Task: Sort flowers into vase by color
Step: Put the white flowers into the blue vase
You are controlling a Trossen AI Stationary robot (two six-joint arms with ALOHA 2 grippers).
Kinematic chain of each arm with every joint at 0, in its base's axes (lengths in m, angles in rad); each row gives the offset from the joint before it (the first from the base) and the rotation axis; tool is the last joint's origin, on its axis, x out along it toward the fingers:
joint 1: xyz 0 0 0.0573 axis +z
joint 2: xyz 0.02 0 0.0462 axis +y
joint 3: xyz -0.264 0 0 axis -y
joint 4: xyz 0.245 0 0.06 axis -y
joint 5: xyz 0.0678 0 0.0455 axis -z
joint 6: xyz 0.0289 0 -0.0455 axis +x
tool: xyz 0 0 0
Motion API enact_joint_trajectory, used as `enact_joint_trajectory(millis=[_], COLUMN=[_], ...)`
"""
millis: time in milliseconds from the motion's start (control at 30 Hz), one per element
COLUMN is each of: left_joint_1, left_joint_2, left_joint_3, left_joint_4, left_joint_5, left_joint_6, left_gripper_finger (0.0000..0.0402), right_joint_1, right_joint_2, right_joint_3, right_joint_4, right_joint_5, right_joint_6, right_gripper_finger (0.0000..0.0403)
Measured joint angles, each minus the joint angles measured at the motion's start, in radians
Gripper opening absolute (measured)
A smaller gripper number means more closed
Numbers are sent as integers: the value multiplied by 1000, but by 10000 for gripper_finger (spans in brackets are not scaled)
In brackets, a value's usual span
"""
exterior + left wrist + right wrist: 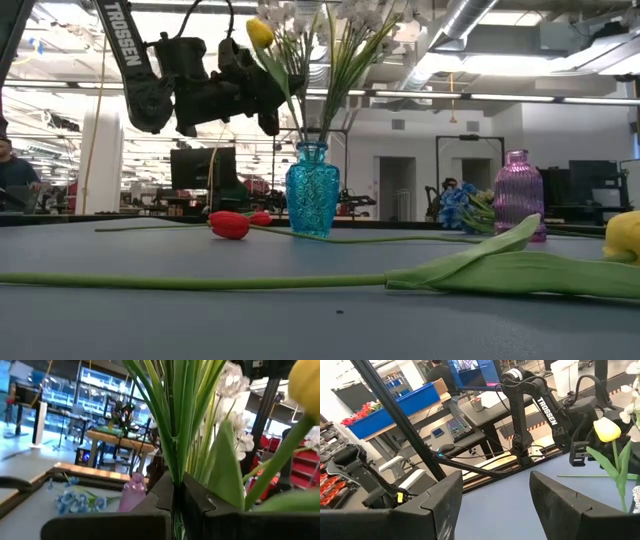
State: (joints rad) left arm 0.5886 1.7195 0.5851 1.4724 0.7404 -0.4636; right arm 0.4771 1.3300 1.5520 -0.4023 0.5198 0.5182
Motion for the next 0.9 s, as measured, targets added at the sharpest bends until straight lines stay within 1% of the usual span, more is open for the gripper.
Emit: enact_joint_trajectory(millis=[67, 200, 333, 533, 733, 900], left_joint_1=[-8, -30, -39, -36, -28, -7], left_joint_2=[0, 0, 0, 0, 0, 0], left_joint_3=[0, 0, 0, 0, 0, 0], left_joint_4=[-12, -31, -72, -121, -125, -202], left_joint_5=[3, -25, -54, -35, 28, 75], left_joint_6=[3, 23, 25, 31, 2, -13], left_gripper_finger=[0, 0, 11, 50, 100, 141], right_joint_1=[-4, -17, -17, -16, -13, -13], right_joint_2=[0, 0, 0, 0, 0, 0], right_joint_3=[0, 0, 0, 0, 0, 0], right_joint_4=[0, 0, 0, 0, 0, 0], right_joint_5=[-3, -25, -25, -26, -26, -32], right_joint_6=[-1, -2, -3, -3, -6, -6], right_gripper_finger=[258, 258, 258, 258, 258, 258])
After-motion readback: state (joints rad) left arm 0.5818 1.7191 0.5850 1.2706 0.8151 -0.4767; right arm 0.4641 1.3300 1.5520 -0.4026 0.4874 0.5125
